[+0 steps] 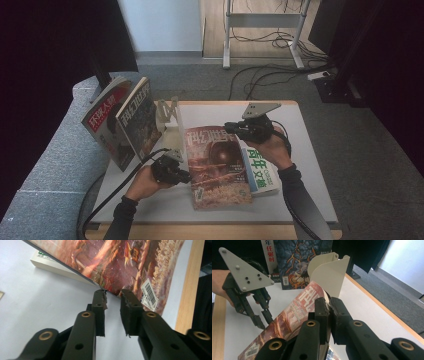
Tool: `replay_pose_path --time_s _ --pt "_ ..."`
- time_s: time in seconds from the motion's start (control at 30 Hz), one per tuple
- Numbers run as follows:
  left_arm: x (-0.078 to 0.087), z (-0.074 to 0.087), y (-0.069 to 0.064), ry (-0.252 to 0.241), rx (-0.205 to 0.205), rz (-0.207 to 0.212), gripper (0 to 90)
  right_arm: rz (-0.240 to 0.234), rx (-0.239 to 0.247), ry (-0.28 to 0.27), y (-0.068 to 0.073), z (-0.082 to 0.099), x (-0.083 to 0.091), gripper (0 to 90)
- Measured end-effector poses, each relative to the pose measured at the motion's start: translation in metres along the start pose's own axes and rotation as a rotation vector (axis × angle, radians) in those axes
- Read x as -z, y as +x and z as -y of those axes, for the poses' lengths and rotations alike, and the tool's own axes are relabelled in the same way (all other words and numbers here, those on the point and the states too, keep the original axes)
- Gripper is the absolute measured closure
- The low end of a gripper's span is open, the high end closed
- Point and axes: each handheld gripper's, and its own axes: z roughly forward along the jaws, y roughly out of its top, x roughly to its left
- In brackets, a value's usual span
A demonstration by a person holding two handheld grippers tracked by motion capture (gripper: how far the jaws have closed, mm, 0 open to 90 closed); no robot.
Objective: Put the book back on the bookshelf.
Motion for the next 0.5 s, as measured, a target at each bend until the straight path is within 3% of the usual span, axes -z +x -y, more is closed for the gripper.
replay_pose_path --time_s 0.17,0.27,0.37,0.5 --pt "-0.009 -0.001 0.006 -0.049 0.051 0.039 47.8 -0.004 -0.006 -0.002 -0.001 0.003 0.002 83.5" --pt "-0.015 -0.001 0.010 -0.064 0.070 0.073 41.0 -0.002 -0.007 -0.002 -0.001 0.003 0.004 83.6" --pt "-0.018 -0.002 0.011 -0.095 0.067 0.118 45.4 -0.009 -0.004 -0.008 -0.001 0.002 0.006 83.5" --pt "-0.016 -0.003 0.012 -0.093 0.078 0.140 51.3 -0.015 0.000 -0.010 0.000 0.002 0.006 83.5"
